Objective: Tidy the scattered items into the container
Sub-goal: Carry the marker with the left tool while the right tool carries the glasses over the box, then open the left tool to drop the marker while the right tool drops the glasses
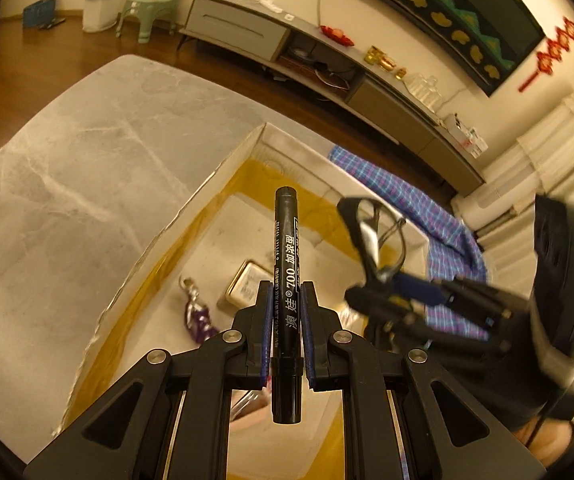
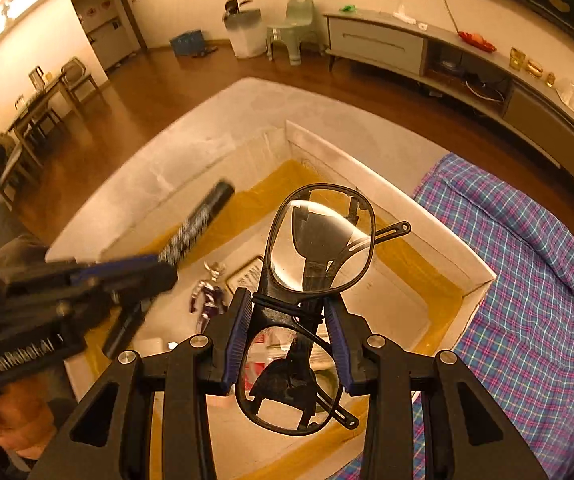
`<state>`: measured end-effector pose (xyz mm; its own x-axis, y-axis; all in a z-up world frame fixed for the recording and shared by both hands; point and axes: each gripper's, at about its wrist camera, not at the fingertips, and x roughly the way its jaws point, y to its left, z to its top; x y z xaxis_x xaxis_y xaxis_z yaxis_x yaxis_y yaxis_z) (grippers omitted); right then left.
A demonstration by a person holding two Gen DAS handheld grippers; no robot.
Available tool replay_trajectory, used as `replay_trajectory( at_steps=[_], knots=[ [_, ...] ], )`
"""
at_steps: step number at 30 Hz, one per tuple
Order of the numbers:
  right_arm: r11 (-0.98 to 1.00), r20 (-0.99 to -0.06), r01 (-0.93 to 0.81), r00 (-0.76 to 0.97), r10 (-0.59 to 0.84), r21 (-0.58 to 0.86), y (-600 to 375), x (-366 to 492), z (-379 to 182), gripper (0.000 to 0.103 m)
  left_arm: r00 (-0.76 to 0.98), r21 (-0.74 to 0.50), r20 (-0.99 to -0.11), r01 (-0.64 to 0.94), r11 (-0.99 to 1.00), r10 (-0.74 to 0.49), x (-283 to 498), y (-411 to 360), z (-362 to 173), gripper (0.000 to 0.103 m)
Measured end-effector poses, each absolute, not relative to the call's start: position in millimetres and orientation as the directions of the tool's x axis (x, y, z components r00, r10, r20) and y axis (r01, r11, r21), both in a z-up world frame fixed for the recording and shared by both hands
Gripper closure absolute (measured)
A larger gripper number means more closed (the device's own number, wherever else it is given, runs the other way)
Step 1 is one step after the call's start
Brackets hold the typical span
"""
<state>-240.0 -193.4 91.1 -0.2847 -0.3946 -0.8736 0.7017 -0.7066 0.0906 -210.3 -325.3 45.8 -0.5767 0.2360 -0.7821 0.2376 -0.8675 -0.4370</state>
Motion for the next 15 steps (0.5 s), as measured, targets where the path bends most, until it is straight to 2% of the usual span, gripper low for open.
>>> replay_trajectory(
  at_steps=[8,15],
  knots=[
    [-0.677,-0.914,0.736,-0.255,-0.315,0.028,-193.2,-269.8,74.6,0.064,-0.541,-0.553,-0.784,0.388,-0.737,0.303,-252.8,-336.1,5.4,0.090],
    [-0.623,-0.934,0.781,-0.244,-0.261,-0.030,-203.8,-278.2,59.7,0.067,-0.534,-0.542,-0.794,0.407,-0.735,0.290,-283.3,-327.5,-14.7,0.089]
  ],
)
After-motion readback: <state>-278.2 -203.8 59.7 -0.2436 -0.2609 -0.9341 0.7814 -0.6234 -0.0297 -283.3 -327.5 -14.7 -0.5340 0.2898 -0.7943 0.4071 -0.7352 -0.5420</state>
